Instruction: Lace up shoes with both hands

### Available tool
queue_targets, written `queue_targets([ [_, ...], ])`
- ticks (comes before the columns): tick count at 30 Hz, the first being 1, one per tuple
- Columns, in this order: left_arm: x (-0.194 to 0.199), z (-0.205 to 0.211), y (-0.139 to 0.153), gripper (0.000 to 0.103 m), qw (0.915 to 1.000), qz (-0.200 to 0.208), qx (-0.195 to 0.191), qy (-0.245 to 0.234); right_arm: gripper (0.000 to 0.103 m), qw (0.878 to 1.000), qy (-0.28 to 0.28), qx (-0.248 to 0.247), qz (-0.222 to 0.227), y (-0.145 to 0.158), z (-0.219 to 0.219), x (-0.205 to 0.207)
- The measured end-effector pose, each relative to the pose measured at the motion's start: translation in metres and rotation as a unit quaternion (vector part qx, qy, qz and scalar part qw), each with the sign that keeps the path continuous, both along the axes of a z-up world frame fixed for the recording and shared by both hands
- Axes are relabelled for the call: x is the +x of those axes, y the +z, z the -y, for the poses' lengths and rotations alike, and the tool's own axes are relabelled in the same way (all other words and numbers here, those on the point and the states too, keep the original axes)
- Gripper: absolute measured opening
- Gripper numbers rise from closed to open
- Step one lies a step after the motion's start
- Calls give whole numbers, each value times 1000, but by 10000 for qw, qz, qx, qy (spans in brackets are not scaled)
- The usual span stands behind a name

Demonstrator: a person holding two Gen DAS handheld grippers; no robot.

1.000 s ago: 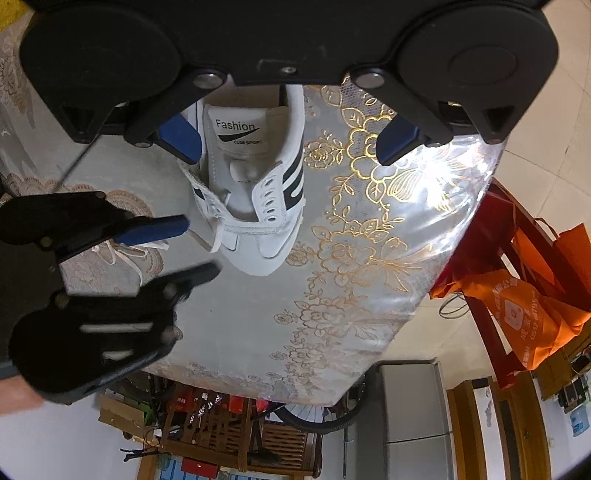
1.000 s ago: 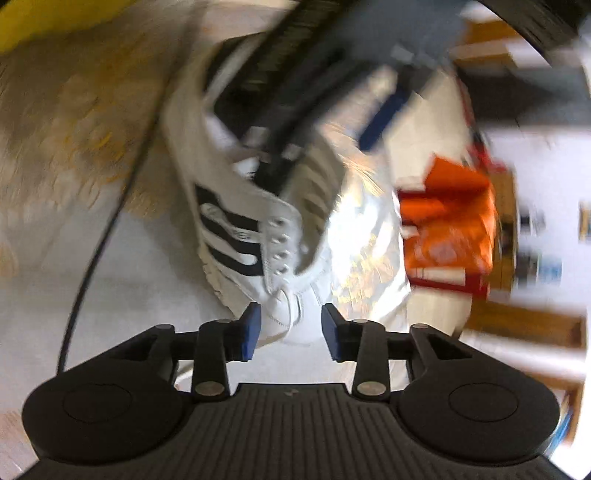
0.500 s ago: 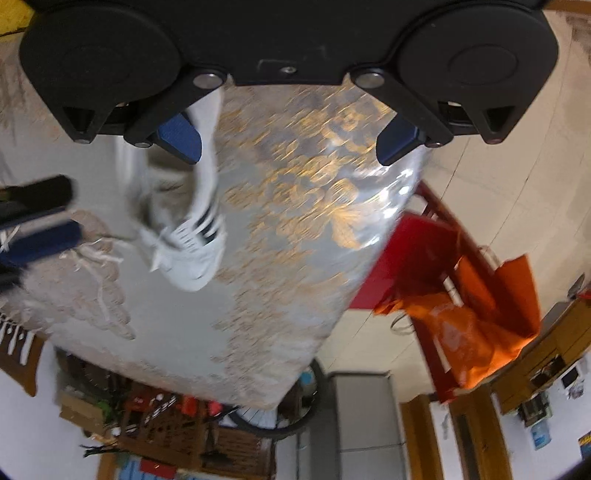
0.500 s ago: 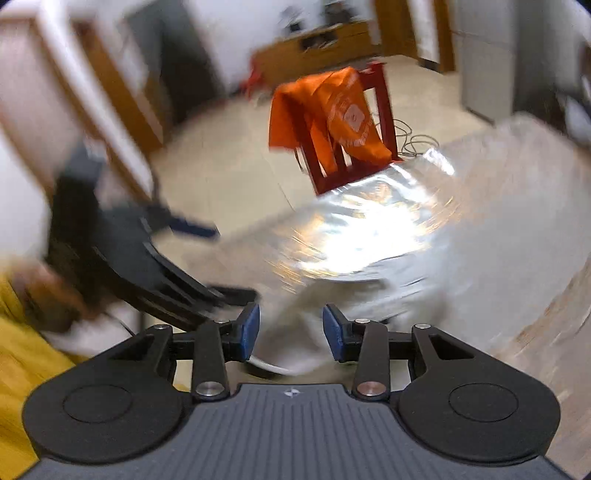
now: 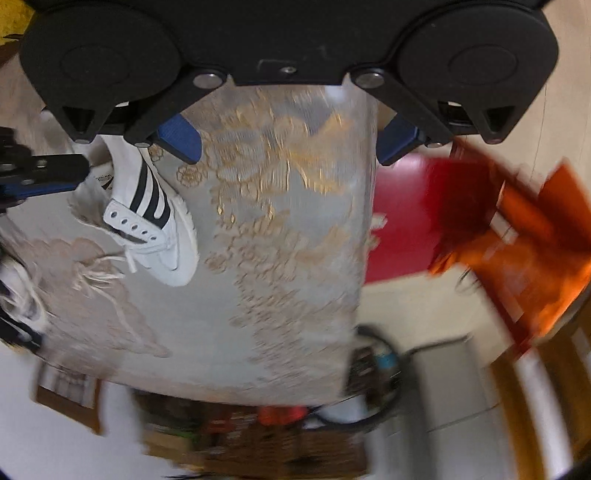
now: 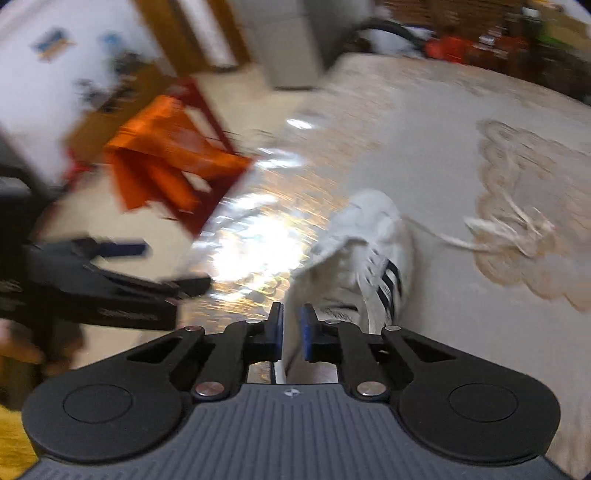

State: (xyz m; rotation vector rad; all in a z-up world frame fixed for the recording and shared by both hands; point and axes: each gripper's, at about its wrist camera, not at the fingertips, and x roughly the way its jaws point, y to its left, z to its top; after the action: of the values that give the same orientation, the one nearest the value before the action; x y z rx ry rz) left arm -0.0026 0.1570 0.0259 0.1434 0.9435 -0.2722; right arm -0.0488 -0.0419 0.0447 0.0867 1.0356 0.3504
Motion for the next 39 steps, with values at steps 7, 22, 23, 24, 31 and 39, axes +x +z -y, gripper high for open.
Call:
queue_targets([
  [7, 48, -2, -5, 101, 9942, 48, -374, -1005, 11, 9702, -2343, -598, 162, -12, -17, 8],
  [22, 134, 62, -37, 101, 9676, 128, -4, -2520, 23, 9321, -3551, -272, 658, -46, -20, 23],
  [23, 138, 66, -40, 101, 9658, 90, 11, -2591, 23, 9311, -3577, -249, 665, -47, -19, 25],
  [24, 141, 69, -42, 101, 9642, 69, 27, -2652, 23, 9302, -3608, -170, 646, -48, -17, 24],
  [31, 154, 79, -50, 102, 9512, 27, 6, -3085, 23, 9150, -3966, 484, 553, -41, 4, 10],
  [39, 148, 85, -51, 103, 9375, 200, 247, -3464, 25, 9242, -3754, -244, 665, -44, -7, 44],
])
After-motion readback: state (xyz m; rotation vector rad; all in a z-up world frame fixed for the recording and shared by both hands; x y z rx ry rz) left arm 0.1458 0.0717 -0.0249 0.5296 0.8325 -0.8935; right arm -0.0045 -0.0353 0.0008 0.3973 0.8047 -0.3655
